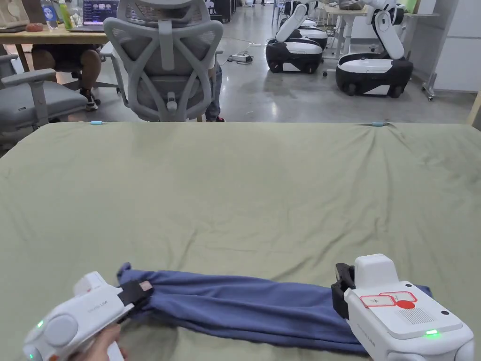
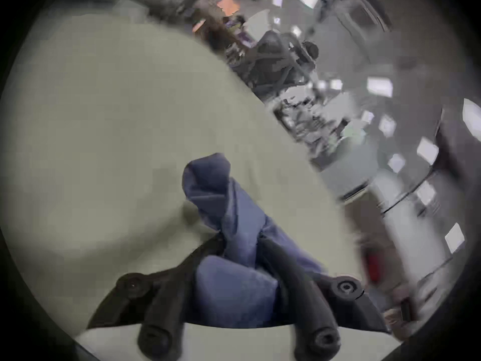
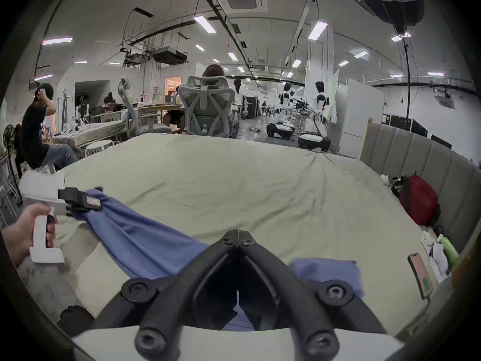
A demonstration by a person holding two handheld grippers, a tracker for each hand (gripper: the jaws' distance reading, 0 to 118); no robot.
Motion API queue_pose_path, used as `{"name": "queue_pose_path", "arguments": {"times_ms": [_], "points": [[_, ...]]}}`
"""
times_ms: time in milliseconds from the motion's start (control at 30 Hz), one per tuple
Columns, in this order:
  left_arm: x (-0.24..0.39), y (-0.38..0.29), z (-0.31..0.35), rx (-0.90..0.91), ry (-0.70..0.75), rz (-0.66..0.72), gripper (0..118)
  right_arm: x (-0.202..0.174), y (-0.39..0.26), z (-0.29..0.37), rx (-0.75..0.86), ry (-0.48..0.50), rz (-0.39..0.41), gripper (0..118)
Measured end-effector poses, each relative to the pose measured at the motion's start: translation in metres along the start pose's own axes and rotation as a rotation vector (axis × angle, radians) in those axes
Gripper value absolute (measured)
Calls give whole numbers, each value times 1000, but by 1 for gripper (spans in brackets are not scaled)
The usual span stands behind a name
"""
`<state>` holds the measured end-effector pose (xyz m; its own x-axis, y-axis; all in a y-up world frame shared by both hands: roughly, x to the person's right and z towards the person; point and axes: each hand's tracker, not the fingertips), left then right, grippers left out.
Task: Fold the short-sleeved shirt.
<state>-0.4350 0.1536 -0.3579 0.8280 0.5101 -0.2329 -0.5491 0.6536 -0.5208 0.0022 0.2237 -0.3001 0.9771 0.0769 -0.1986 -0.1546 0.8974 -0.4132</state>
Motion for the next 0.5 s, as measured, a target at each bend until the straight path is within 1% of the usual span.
{"name": "queue_pose_path", "arguments": {"times_ms": [33, 67, 100, 167, 233, 300, 333, 400, 467, 500], "points": [[6, 4, 3, 16, 57, -152, 9, 0, 0, 0, 0, 1, -2, 0], [22, 6, 9, 24, 80, -298, 9, -1, 0, 1, 3, 3, -2, 0], [43, 4, 18, 38, 63, -392, 9, -2, 1, 2, 8, 4, -4, 0], [78, -5, 31, 92, 27, -510, 9, -1, 2, 3, 11, 9, -16, 0], [134, -25, 37, 96, -17, -669, 9, 0, 1, 6, 14, 9, -23, 0], [179, -49, 31, 32, -75, -764, 9, 5, 0, 11, 19, 6, -26, 0], [203, -66, 24, -32, -85, -815, 9, 8, -1, 15, 23, 9, -35, 0], [239, -103, 7, -97, -103, -907, 9, 17, -4, 23, 31, 4, -58, 0], [252, -127, -17, -155, -105, -912, 9, 25, -7, 29, 35, -17, -74, 0], [251, -139, -33, -201, -124, -865, 18, 31, -9, 31, 32, -23, -90, 0]]}}
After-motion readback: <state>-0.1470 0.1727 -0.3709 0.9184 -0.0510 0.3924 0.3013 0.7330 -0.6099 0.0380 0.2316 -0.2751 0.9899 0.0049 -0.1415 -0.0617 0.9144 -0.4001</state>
